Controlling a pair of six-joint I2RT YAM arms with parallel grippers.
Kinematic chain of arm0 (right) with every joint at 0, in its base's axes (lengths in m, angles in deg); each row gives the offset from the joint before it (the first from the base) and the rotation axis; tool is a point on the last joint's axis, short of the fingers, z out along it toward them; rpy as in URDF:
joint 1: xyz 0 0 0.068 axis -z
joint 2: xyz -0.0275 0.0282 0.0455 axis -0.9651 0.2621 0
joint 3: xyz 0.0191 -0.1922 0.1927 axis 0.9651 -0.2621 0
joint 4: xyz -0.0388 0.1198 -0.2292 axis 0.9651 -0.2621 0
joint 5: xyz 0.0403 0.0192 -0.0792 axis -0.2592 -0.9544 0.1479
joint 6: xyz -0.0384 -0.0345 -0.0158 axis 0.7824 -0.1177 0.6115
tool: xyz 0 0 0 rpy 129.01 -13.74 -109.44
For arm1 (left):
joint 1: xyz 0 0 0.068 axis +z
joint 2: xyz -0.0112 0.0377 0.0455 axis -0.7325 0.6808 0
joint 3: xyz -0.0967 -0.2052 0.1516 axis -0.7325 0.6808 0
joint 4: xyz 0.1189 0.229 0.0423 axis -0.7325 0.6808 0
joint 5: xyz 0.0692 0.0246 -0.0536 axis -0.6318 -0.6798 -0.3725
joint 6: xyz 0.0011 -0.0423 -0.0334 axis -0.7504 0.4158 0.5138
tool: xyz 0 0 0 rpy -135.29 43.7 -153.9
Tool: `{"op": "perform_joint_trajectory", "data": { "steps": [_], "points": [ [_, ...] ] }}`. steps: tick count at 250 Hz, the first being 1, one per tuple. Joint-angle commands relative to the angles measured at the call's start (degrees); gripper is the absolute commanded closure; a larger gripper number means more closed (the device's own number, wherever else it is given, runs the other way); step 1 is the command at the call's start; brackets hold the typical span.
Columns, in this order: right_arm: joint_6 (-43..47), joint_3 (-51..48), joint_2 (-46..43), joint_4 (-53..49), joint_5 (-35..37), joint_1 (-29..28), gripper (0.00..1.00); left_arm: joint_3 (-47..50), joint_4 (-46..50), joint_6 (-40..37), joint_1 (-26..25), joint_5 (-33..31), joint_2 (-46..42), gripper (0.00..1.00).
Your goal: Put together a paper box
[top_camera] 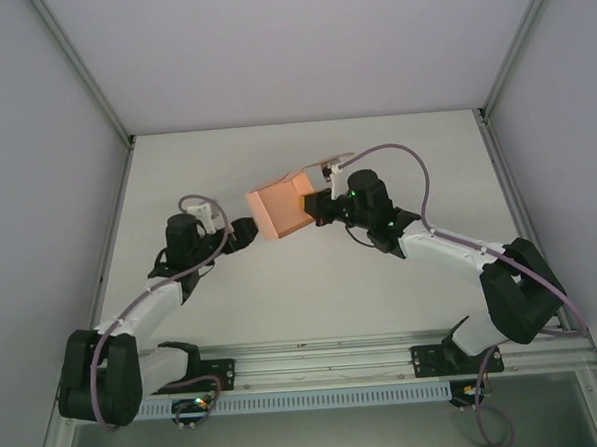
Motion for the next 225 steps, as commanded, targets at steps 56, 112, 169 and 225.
{"op": "perform_joint_trajectory", "data": {
  "steps": [56,112,169,225],
  "points": [
    [-4.4,1.3,2.4,7.1,-14.4,-1.6,1.00,-4.5,-27.1,0.9,-4.3,15.8,9.1,0.00],
    [-1.9,4.6,3.8,1.6,-16.0,-3.1,1.00,-8.1,-36.1,3.9,-6.3,21.8,14.6,0.00],
    [2.0,8.2,4.7,-6.8,-9.5,-5.4,1.00,-12.8,-25.0,-3.0,-9.4,19.9,12.0,0.00],
    [3.1,13.9,9.0,-11.9,-9.1,-7.6,0.99,-17.3,-12.7,-11.2,-14.3,15.2,8.8,0.00]
  ]
}}
